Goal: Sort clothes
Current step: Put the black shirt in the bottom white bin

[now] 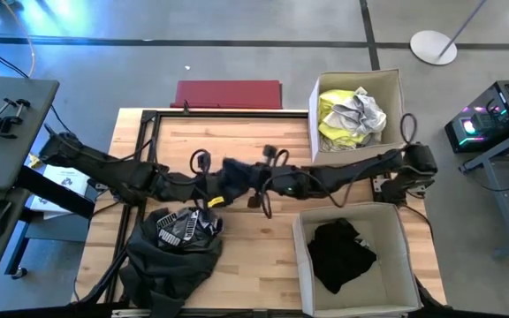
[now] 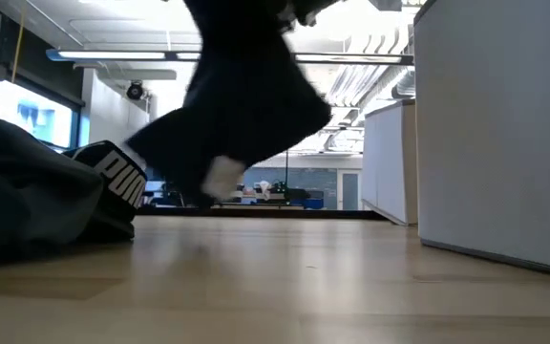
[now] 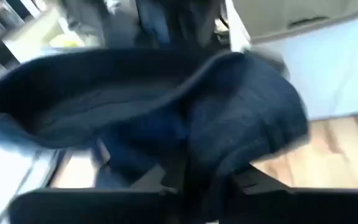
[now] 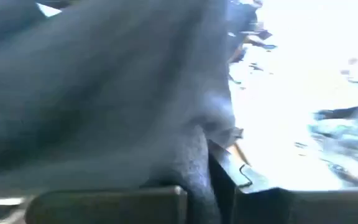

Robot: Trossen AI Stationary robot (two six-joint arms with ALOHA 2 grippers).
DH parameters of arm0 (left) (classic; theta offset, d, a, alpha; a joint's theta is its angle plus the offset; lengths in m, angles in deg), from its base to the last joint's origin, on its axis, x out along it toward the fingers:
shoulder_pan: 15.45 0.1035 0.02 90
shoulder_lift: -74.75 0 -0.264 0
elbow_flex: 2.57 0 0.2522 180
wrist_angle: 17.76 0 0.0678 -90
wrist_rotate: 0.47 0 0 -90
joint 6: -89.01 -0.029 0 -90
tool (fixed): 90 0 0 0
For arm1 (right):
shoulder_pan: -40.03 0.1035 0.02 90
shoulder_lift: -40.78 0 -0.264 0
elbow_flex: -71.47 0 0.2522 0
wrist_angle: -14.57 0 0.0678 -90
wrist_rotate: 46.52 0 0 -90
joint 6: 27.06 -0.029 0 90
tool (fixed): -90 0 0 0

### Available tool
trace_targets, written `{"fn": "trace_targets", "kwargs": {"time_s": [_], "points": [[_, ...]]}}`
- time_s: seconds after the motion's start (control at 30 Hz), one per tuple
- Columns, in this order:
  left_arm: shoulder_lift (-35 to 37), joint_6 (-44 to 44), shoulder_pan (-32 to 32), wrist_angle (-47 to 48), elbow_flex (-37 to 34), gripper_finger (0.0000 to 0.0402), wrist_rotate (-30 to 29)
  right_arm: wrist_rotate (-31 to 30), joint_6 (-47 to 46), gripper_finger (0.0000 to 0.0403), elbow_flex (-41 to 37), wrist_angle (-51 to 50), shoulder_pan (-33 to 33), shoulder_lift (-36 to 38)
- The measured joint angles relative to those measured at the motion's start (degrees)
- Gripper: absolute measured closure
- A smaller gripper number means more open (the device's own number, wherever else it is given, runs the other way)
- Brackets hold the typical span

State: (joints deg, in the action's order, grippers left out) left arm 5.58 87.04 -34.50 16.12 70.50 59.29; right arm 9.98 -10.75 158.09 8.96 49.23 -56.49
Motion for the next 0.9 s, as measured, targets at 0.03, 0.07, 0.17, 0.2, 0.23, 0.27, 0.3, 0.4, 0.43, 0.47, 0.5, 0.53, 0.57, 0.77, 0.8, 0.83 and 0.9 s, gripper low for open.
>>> {"fn": "trace_targets", "kwargs": {"time_s": [0.03, 0.07, 0.17, 0.2, 0.23, 0.27, 0.3, 0.4, 0.43, 0.47, 0.5, 0.53, 0.57, 0.77, 0.8, 0.83, 0.9], "points": [[0.43, 1.59, -0.23, 2.12, 0.02, 0.0348, 0.15, -3.39, 0.97, 0.0384, 0.00, -1.28, 1.03, 1.39], [0.90, 3.56, -0.53, 5.27, 0.02, 0.0338, 0.20, -6.87, 2.03, 0.0390, 0.01, -2.83, 2.18, 2.89], [2.12, 11.25, -1.23, 15.26, 0.02, 0.0314, 0.17, -16.19, 5.04, 0.0398, 0.00, -6.67, 6.87, 8.07], [2.55, 14.25, -1.48, 18.79, 0.02, 0.0310, 0.15, -18.39, 5.54, 0.0396, 0.00, -6.70, 8.93, 9.90], [2.86, 17.35, -1.79, 21.83, 0.01, 0.0307, 0.12, -19.70, 6.10, 0.0395, 0.00, -6.67, 11.31, 11.73], [3.10, 20.22, -2.10, 24.25, -0.14, 0.0305, 0.02, -20.10, 6.99, 0.0395, 0.00, -6.65, 13.89, 13.65], [3.39, 22.60, -2.40, 25.95, -0.50, 0.0304, -0.38, -20.09, 8.09, 0.0397, 0.02, -6.59, 16.82, 15.43], [3.58, 26.44, -3.75, 28.22, -2.29, 0.0303, -2.71, -21.30, 10.08, 0.0400, 0.48, -9.25, 25.71, 20.26], [3.54, 26.91, -4.17, 28.22, -2.81, 0.0303, -3.58, -22.93, 9.25, 0.0400, 1.38, -12.12, 29.09, 21.83], [3.54, 26.96, -4.55, 28.18, -3.29, 0.0303, -4.15, -25.39, 7.81, 0.0400, 2.48, -15.13, 32.17, 23.07], [3.44, 26.95, -4.89, 28.22, -3.56, 0.0303, -4.42, -28.73, 5.70, 0.0401, 3.78, -18.51, 35.40, 24.24], [3.28, 26.94, -5.14, 27.77, -3.85, 0.0303, -4.70, -33.18, 3.04, 0.0401, 5.30, -22.63, 39.00, 25.33], [3.21, 26.94, -5.30, 27.49, -4.19, 0.0303, -4.86, -37.88, 0.07, 0.0401, 6.92, -26.76, 42.38, 26.04], [3.19, 27.30, -5.94, 25.96, -5.83, 0.0303, -5.47, -51.51, -16.35, 0.0402, 11.85, -41.38, 58.26, 27.68], [3.19, 27.31, -5.94, 25.71, -6.09, 0.0303, -5.51, -51.57, -19.44, 0.0402, 11.81, -42.97, 59.41, 27.74], [3.19, 27.31, -5.94, 25.42, -6.26, 0.0303, -5.57, -51.38, -23.04, 0.0402, 11.66, -45.15, 60.21, 27.72], [3.19, 27.31, -5.94, 24.86, -6.60, 0.0303, -5.64, -47.01, -34.01, 0.0402, 10.76, -52.28, 60.81, 27.69]]}}
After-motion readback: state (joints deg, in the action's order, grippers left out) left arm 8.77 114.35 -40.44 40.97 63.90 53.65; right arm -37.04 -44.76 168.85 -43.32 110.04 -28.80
